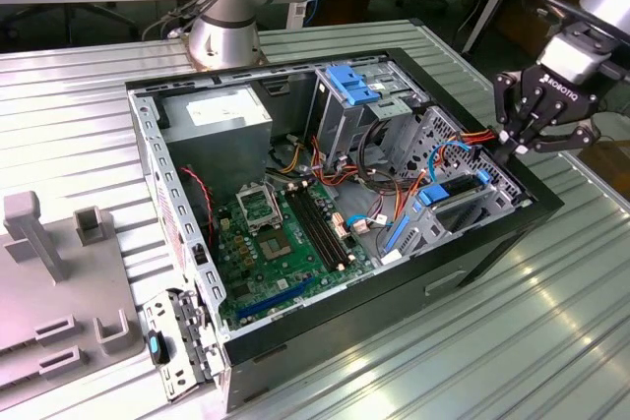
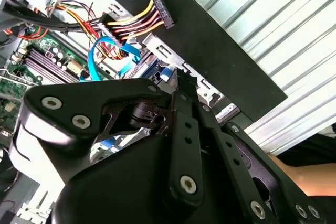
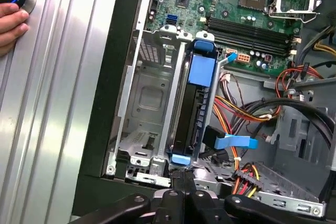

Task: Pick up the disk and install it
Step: 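Insert the first disk wire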

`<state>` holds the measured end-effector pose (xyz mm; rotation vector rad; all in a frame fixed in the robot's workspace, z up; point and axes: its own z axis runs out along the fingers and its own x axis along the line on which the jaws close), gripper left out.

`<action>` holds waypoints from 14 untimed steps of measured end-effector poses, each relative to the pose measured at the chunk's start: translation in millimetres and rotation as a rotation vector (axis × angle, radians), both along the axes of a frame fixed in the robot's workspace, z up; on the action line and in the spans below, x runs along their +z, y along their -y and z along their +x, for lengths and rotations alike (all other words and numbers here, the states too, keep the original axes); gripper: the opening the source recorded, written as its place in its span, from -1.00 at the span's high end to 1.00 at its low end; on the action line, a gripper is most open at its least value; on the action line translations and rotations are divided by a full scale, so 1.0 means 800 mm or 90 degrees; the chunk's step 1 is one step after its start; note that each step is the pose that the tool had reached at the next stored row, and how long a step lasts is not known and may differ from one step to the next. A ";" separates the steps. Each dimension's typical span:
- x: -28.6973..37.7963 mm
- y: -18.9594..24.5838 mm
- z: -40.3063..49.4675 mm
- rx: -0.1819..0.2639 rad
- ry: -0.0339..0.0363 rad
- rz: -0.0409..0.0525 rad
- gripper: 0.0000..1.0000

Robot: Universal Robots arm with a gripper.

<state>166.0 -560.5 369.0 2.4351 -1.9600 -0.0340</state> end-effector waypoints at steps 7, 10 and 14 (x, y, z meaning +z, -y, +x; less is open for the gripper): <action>0.0037 -0.0190 0.004 0.031 -0.0011 -0.0007 0.50; 0.0037 -0.0194 0.007 0.046 -0.0012 -0.0026 0.24; 0.0008 -0.0198 0.008 0.111 -0.0010 -0.0032 0.11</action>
